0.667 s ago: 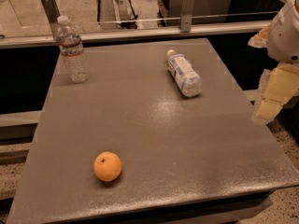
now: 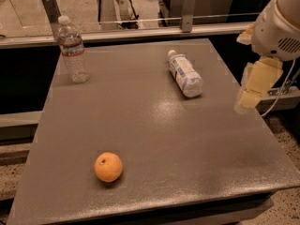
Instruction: Place blue plastic bottle upright
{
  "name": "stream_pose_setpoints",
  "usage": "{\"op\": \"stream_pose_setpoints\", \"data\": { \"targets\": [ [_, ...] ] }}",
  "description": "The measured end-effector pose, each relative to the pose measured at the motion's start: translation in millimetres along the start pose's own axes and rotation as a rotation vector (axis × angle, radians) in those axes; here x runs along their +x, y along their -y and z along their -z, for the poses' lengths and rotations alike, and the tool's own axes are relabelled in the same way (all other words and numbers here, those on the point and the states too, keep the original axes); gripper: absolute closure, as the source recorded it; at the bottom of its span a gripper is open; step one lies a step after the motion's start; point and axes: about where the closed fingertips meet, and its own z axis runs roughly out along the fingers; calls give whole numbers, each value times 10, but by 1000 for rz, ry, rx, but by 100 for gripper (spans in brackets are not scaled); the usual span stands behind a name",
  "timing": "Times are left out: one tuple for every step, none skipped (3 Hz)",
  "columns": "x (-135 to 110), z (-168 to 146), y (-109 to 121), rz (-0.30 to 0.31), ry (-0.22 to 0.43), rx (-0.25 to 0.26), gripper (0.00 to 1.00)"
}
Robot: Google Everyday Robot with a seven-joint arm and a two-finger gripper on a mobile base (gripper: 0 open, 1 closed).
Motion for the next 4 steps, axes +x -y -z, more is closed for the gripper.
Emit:
{"op": "stream_pose_setpoints", "data": {
  "targets": [
    [-388, -553, 518, -91, 49, -11, 0],
    [-590, -892, 830, -212, 64, -27, 0],
    [-795, -1210, 1156, -337, 57, -40, 0],
    [-941, -1494, 1466, -472, 29, -41, 0]
  ]
}}
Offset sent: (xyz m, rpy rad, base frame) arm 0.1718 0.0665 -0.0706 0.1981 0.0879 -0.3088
